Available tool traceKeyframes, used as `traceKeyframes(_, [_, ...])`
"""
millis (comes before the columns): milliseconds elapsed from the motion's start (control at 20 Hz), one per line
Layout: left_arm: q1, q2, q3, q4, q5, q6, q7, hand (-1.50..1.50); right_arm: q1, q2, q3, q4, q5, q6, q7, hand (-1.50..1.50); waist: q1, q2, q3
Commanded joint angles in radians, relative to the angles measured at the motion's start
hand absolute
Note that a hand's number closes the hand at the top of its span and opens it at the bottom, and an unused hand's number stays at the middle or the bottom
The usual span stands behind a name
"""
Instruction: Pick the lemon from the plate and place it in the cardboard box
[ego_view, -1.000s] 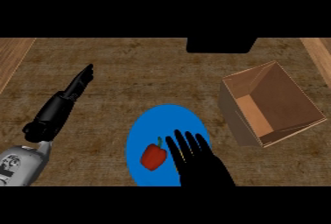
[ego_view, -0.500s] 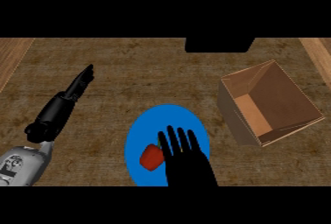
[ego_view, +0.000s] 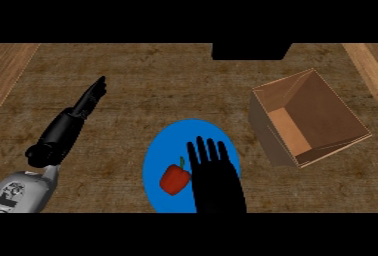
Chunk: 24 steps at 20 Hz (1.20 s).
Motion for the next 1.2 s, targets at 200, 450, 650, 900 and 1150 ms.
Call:
traceKeyframes(200, [-0.023,-0.036,0.061,0.087,-0.038,-0.059,-0.053,0.00,0.032,0.072,-0.027,0.047,0.051,0.061,0.050,-1.50,-0.004,0.002,0.000])
traceKeyframes(450, [-0.019,-0.077,0.053,0.042,-0.081,-0.044,-0.010,0.00,0.096,0.072,-0.035,0.143,0.127,-0.027,-0.027,-1.50,-0.004,0.002,0.000])
traceKeyframes(650, [-0.019,-0.073,0.082,0.031,-0.075,-0.074,0.005,0.00,0.098,0.074,-0.039,0.113,0.167,0.034,0.021,-1.50,-0.004,0.001,0.000])
traceKeyframes(900, [-0.002,-0.080,0.125,-0.015,-0.086,-0.117,0.025,0.00,0.122,0.072,-0.077,0.225,0.193,-0.091,-0.089,-1.50,0.001,0.002,0.001])
traceKeyframes(1150, [0.034,-0.117,0.140,-0.058,-0.126,-0.130,0.055,0.00,0.151,0.073,-0.084,0.284,0.211,-0.103,-0.186,-1.50,0.001,0.002,0.001])
